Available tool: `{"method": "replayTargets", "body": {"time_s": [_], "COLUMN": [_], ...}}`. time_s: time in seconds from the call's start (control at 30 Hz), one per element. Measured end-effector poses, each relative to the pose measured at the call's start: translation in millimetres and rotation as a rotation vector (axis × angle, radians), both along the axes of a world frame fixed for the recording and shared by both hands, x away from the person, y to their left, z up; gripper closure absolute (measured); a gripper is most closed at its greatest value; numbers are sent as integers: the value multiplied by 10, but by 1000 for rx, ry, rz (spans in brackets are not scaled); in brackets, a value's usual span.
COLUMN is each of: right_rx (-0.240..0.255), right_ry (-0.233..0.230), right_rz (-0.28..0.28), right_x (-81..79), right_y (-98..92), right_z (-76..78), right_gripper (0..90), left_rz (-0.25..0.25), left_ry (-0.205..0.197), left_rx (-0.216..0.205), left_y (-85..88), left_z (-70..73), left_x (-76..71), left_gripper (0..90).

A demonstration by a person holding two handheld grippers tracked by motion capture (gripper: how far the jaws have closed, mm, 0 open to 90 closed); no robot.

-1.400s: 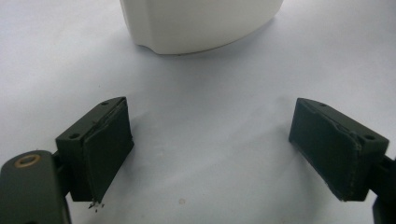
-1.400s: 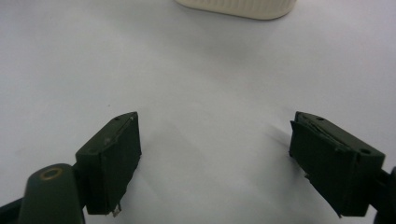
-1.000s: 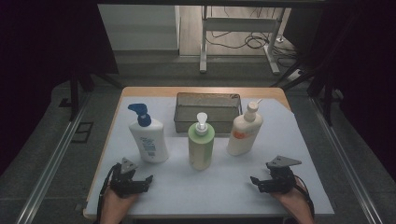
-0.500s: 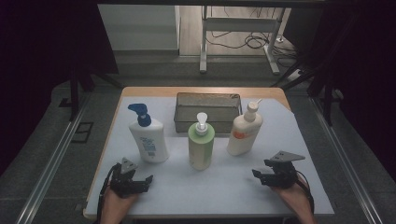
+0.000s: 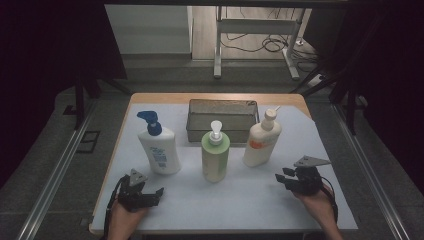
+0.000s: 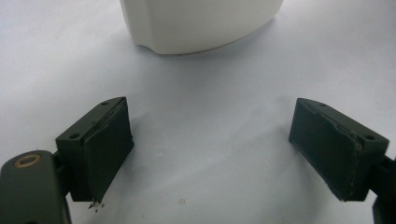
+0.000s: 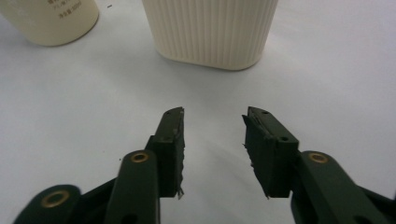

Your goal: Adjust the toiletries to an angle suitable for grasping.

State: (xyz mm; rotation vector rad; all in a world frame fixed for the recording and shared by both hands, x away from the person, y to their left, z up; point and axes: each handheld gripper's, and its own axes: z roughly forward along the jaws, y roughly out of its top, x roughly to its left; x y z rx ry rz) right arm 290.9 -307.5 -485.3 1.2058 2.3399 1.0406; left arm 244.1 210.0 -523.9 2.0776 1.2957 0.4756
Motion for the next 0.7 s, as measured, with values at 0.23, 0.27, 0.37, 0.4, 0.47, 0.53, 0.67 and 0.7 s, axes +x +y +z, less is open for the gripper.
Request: {"method": "replayTargets", "body": {"time_s": [0.23, 0.27, 0.37, 0.4, 0.47, 0.53, 0.67, 0.7], "right_rx": [0, 8, 16, 16, 12, 16, 45, 45], "right_ry": [-24, -26, -23, -24, -25, -27, -18, -18], "right_rz": [-5, 2, 5, 3, -7, -21, -35, -35], "right_x": [97, 129, 184, 205, 261, 340, 461, 461], "right_y": [5, 8, 19, 26, 35, 32, 3, 3], "right_z": [59, 63, 70, 73, 80, 87, 98, 98], "right_gripper": [693, 721, 778, 802, 855, 895, 896, 896], "left_rz": [0, 0, 0, 0, 0, 0, 0, 0], "left_ry": [0, 0, 0, 0, 0, 0, 0, 0], "left_rx": [0, 0, -1, -1, -1, -1, -1, -2], "left_y": [0, 0, 0, 0, 0, 0, 0, 0], "left_z": [0, 0, 0, 0, 0, 0, 0, -1], "left_x": [0, 0, 0, 0, 0, 0, 0, 0], "left_gripper": [127, 127, 127, 127, 127, 127, 127, 127]}}
